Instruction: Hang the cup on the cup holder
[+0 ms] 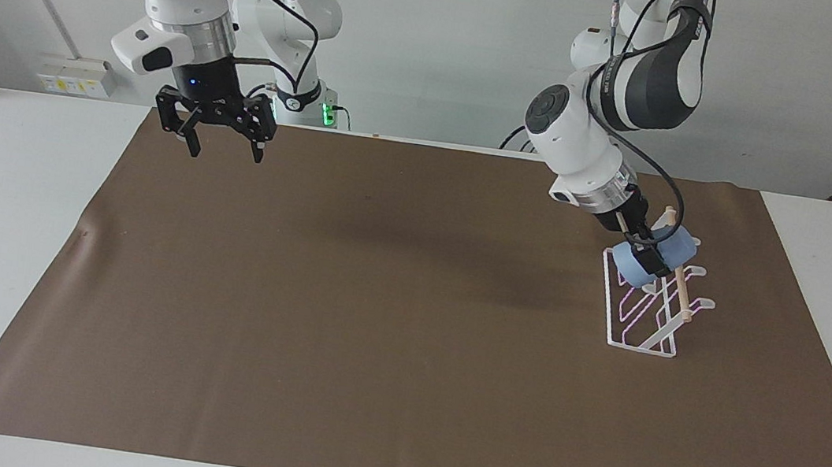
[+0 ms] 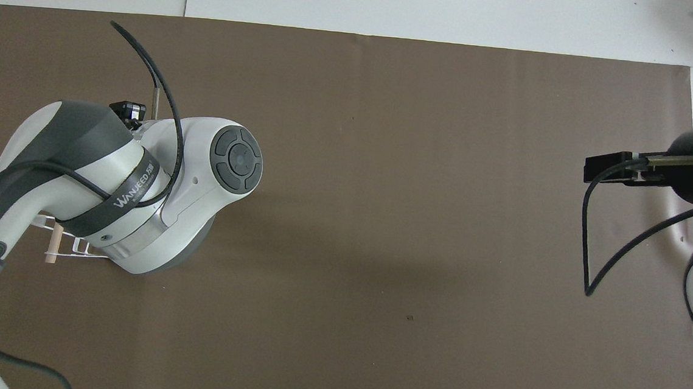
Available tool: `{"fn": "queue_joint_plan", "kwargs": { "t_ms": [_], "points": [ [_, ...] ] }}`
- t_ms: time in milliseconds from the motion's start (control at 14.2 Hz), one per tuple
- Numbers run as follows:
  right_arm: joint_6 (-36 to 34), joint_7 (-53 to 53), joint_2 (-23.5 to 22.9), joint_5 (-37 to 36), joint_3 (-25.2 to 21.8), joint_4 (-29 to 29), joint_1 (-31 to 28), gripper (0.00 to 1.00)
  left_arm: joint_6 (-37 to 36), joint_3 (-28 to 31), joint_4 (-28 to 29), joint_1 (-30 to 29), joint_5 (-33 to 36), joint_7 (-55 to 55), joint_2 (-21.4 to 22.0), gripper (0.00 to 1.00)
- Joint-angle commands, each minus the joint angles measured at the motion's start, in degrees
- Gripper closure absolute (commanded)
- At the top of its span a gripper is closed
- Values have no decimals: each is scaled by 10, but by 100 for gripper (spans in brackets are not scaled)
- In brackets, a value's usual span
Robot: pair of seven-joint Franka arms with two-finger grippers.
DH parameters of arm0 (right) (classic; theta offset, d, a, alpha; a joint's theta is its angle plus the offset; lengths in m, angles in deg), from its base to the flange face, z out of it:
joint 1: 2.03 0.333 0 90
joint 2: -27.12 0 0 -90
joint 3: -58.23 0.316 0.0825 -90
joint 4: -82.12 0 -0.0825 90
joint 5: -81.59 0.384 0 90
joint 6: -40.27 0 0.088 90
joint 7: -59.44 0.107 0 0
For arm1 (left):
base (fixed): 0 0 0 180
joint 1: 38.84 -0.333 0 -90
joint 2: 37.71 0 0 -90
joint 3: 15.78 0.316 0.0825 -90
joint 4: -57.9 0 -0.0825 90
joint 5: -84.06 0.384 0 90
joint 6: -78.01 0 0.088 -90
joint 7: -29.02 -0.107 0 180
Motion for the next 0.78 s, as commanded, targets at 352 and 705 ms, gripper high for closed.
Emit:
{"fn": "queue_joint_plan", "kwargs": {
  "t_ms": [352,705],
  "points": [
    [-29,0,-3,-5,2,-3,-12,0,33,-2,34,-14,54,-7,11,100],
    [-33,-14,5,-18,2,9,-14,0,61,-2,50,-15,83,-7,3,100]
  ]
}}
